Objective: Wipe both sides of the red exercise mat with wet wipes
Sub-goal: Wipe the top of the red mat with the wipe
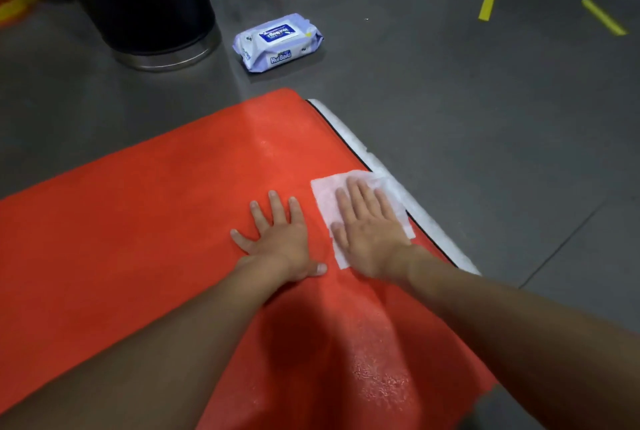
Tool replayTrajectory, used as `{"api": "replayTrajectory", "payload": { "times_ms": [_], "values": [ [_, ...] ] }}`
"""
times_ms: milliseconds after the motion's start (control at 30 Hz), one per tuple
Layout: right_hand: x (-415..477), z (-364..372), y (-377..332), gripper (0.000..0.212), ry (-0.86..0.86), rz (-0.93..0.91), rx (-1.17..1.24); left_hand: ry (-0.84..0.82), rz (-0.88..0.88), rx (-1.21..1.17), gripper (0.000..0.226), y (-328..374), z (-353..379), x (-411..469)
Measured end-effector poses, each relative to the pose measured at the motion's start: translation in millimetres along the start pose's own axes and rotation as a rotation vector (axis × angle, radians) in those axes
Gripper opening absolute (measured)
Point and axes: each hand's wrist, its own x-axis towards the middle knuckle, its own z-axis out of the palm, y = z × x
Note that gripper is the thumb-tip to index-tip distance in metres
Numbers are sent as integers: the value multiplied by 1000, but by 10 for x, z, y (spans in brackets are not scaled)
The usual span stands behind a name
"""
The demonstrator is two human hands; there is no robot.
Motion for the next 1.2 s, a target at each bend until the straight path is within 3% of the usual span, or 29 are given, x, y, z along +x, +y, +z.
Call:
{"api": "replayTrajectory", "payload": {
  "times_ms": [167,300,400,533,567,733,800,867,900,967,1033,1067,1200],
  "values": [
    [-567,-22,95,75,-127,-338,-52,7,16,-33,131,-20,-10,-24],
    [-323,-114,348,87,-132,-74,-57,36,10,-49,132,-58,43,-18],
    [-410,6,205,83,-73,-33,-44,51,-5,-58,131,-39,69,-14],
    [-723,67,345,71,-75,-425,-94,102,-37,-53,125,-13,85,-71],
    [-675,25,474,69,-81,-450,-108,132,-53,-55,119,7,139,-112],
    [-605,39,421,79,-9,-159,-36,208,-24,-21,77,235,439,-383],
    [-861,145,364,74,-10,-284,-40,156,10,-14,86,340,494,-508],
    [-992,167,583,70,-8,-467,-81,65,41,23,112,440,560,-647],
    [-965,128,704,71,-17,-473,-93,22,43,55,124,478,613,-719],
    [-914,88,833,77,-6,-299,-63,-19,40,118,135,545,729,-838],
    [-979,133,709,80,28,-154,-40,3,31,106,133,562,798,-900],
    [-1080,190,606,79,32,-176,-38,24,32,91,131,560,817,-921],
    [-1397,219,698,71,-26,-473,-76,99,44,45,122,552,882,-959]
  ]
}}
